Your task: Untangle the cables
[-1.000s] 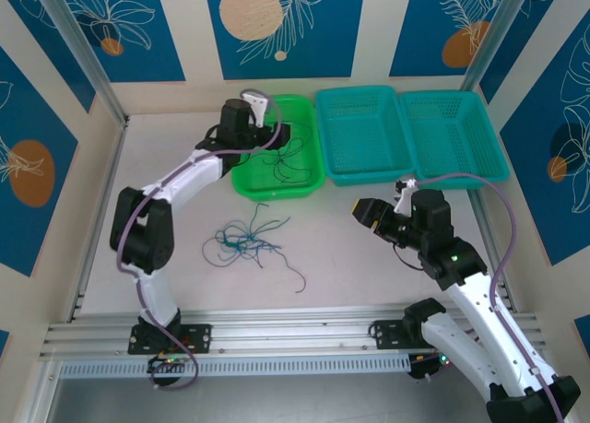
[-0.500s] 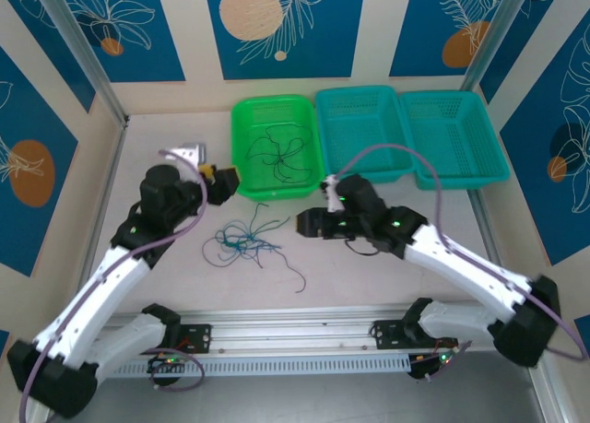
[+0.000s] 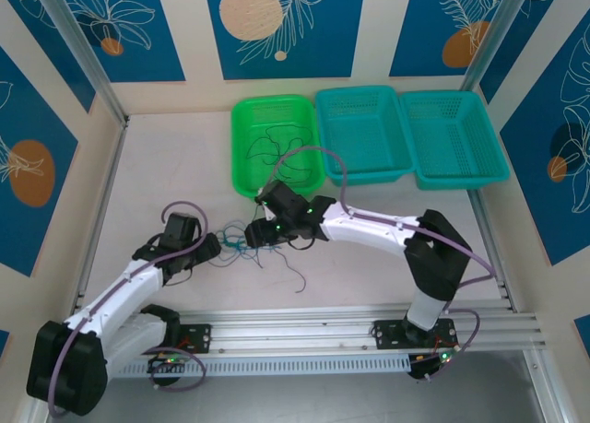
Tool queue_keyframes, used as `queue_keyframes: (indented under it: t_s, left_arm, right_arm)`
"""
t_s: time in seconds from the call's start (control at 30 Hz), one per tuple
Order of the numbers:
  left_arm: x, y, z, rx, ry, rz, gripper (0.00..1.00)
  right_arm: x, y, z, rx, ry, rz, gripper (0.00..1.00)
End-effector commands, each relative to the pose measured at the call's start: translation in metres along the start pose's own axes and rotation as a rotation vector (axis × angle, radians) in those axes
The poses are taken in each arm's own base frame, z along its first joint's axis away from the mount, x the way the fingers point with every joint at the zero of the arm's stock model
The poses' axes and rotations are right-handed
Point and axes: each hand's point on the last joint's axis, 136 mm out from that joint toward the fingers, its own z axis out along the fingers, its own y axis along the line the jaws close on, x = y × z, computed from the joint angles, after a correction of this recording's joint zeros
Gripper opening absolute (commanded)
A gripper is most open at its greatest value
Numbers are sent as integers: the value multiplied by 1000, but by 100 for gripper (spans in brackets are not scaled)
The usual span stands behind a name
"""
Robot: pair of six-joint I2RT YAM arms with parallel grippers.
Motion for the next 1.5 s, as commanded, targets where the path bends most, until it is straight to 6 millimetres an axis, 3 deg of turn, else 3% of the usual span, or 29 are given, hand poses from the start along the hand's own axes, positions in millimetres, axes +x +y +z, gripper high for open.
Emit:
queue_keyframes:
  t_s: [0.0,0.23,0.57,0.7,0.77,0.83,0.93,0.97,1.1,1.27,1.47]
  left_arm:
    - [-6,1,8,20,-21,-75,73]
    - [-9,-6,21,88,-16,-65,50]
    - [-8,-8,22,109,-6,-44,1]
    - [-16,-14,10,138,-48,-19,0]
    - [-23,-15,-1,146,-90,-4,0]
    - [-30,-14,-12,133,-125,9,0]
    - [-39,-8,-25,102,-174,17,0]
    - [-42,-6,-29,94,-193,14,0]
    - [-48,-1,-39,71,-235,3,0]
    - [-55,-1,-46,70,-262,13,0]
    - [-59,-11,-44,104,-249,49,0]
  right_arm:
    - [-10,22,7,-68,-3,-2,58]
    - [-21,30,30,-35,7,-58,58]
    - [-16,26,77,116,50,-134,65]
    - [-10,7,98,281,52,-183,66]
    - [-5,-7,105,346,68,-174,57]
    - [-2,-17,105,377,73,-153,36]
    - [-1,-26,94,374,66,-123,5]
    - [0,-30,88,374,58,-111,0]
    - [8,-53,50,374,16,-20,0]
    - [38,-113,-7,425,-24,171,0]
    - [78,-179,-53,454,-43,392,0]
